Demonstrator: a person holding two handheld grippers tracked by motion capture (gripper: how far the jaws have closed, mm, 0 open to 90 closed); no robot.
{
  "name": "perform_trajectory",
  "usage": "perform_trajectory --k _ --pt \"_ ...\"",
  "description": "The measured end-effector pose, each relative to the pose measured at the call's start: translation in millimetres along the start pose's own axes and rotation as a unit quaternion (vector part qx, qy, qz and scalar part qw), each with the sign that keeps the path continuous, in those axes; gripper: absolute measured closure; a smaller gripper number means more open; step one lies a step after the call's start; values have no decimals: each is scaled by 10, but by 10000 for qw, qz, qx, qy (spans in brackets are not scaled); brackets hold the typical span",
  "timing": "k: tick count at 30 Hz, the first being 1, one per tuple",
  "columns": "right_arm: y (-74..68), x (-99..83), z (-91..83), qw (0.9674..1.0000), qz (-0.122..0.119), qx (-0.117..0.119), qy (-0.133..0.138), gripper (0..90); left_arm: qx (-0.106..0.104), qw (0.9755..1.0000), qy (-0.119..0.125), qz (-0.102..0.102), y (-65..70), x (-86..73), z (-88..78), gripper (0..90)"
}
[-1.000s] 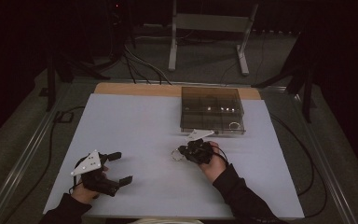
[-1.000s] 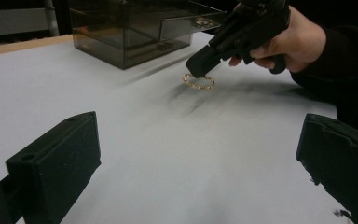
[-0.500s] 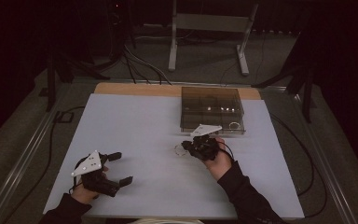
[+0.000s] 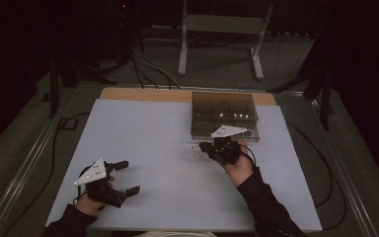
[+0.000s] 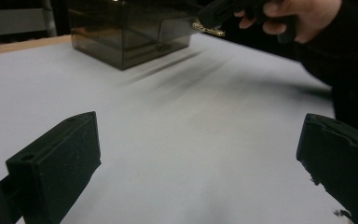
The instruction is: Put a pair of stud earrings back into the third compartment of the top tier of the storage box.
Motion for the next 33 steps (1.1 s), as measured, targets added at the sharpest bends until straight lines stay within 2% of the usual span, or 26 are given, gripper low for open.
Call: perform_trajectory --k 8,14,22,33 --pt "110 83 -153 9996 61 -150 226 862 43 9999 -95 105 14 -12 14 5" --pt "230 157 -327 9984 172 -306 452 862 31 10000 -68 59 6 -8 2 5" --pt "458 215 -582 9945 370 -596 776 861 28 9998 -137 165 38 -6 17 5" --pt "808 150 -755 9889 697 -985 865 861 41 9998 -111 143 30 -5 10 5"
Point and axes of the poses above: each handheld gripper's, and its own axes: z roughly forward along the jaws, x roughly out of its top, y roughly to its right, the point moved 5 cm from there along z, roughly forward along the jaws, and after that the axes turned 4 degrees about z, right-handed, at the moved point
